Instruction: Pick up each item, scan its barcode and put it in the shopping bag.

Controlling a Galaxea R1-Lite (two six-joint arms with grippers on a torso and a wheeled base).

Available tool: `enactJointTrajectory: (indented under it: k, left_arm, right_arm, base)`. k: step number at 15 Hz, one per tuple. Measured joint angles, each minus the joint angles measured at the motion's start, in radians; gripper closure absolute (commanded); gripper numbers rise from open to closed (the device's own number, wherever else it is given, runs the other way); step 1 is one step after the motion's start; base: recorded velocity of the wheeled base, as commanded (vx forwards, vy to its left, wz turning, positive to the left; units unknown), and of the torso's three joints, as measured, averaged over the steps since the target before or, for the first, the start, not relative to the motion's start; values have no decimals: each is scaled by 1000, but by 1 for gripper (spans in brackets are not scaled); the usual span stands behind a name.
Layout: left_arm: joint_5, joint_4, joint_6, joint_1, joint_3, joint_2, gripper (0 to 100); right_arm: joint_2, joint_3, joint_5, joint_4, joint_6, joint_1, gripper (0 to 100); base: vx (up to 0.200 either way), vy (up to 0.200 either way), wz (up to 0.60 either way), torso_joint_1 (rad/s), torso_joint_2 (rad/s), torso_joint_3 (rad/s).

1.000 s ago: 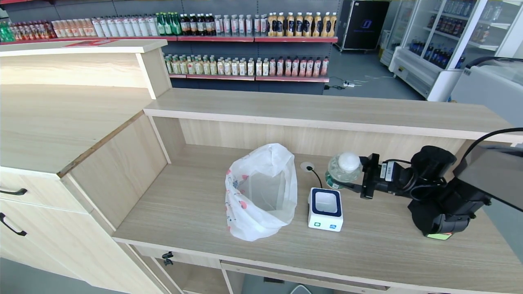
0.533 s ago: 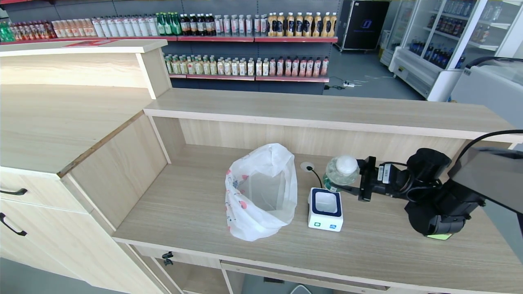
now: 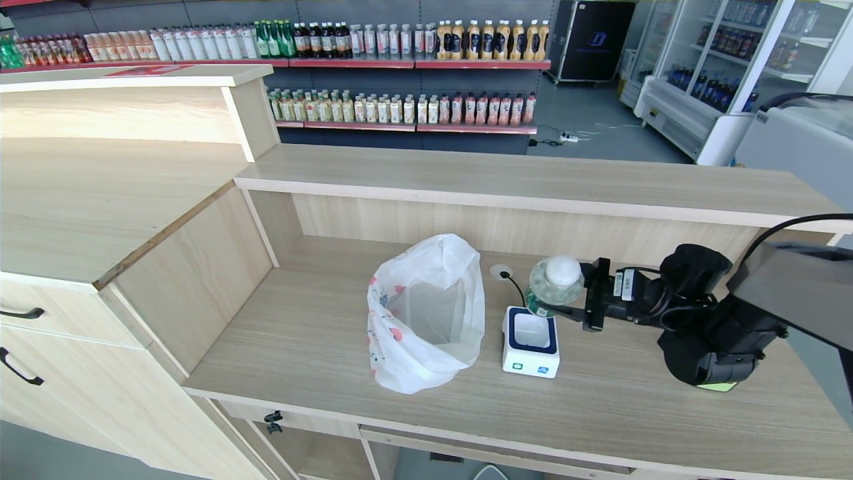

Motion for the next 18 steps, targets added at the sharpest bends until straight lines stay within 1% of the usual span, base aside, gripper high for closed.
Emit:
enactJointTrajectory:
  k: [3,9,18]
  left_arm:
    - [0,0,0,0,0,0,0]
    - [0,0,0,0,0,0,0]
    - [0,0,0,0,0,0,0]
  right_arm:
    - [9,-16,23,-5,-1,-9,100]
    - [29,-35,35,-5,-8,-42,100]
    - [34,-61,43,-3,0,-19,100]
  base:
    - [0,0,0,0,0,0]
    - [0,0,0,0,0,0]
    - [0,0,0,0,0,0]
